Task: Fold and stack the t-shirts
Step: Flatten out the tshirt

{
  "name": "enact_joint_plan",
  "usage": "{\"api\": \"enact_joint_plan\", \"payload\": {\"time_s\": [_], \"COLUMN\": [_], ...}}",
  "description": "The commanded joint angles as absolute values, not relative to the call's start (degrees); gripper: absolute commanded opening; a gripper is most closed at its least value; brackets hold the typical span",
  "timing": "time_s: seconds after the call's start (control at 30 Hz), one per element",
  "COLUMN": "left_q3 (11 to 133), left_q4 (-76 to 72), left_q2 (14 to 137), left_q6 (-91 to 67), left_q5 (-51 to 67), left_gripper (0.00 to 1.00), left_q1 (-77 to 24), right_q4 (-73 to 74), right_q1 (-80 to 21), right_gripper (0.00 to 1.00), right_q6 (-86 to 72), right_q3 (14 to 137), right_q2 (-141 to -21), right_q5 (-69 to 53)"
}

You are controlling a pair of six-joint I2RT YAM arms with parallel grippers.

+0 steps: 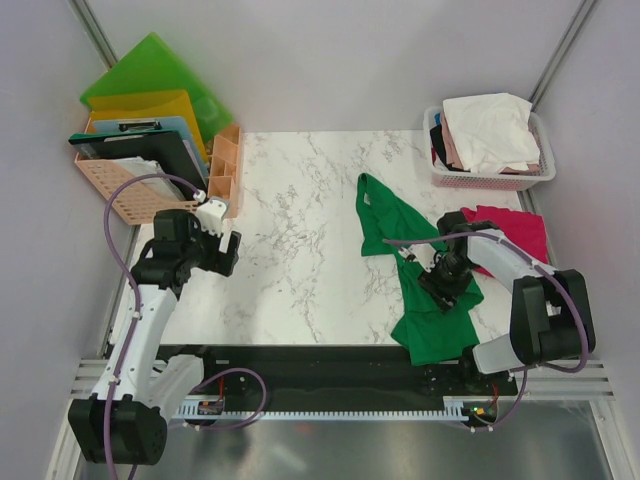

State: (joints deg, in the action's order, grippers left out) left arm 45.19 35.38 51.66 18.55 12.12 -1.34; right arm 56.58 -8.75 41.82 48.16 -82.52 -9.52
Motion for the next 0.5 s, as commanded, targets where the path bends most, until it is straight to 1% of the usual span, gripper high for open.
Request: {"api": "enact_joint_plan", "payload": {"time_s": [0.0,0.1,0.2,0.23,0.27,0.3,0.33,0.43,0.47], "left_q3": [47.81,47.81,47.64,47.64,47.64,47.64,47.55,47.46,47.37], "left_q4": [33.92,33.84,33.84,33.84,33.84,33.92,33.93,34.01,34.01], "left_q2": [51.86,51.86,51.77,51.68,51.68,51.59,51.59,51.33,51.42], "left_q6": [18.72,18.72,18.81,18.81,18.9,18.81,18.72,18.81,18.81], "left_q5": [11.51,11.25,11.07,11.07,10.99,10.99,10.99,11.07,11.16], "left_gripper": [1.0,1.0,1.0,1.0,1.0,1.0,1.0,1.0,1.0], "left_q1": [-1.32,-1.32,-1.32,-1.32,-1.32,-1.32,-1.32,-1.32,-1.32], "right_q4": [55.11,55.11,55.02,55.02,55.02,55.11,55.19,56.07,56.42], "right_q1": [-8.79,-8.79,-8.79,-8.88,-8.88,-8.79,-8.88,-8.88,-8.88], "right_gripper": [0.62,0.62,0.57,0.52,0.36,0.28,0.01,0.0,0.0], "right_q6": [43.5,43.68,43.59,43.59,43.59,43.68,43.68,44.12,43.95], "right_q3": [47.72,48.69,49.39,49.48,49.48,49.48,49.48,50.01,50.79], "right_q2": [-84.46,-84.99,-84.81,-84.73,-84.55,-84.46,-84.29,-81.66,-78.95], "right_q5": [-11.69,-12.39,-12.39,-12.39,-12.48,-12.48,-12.48,-12.04,-11.43]}}
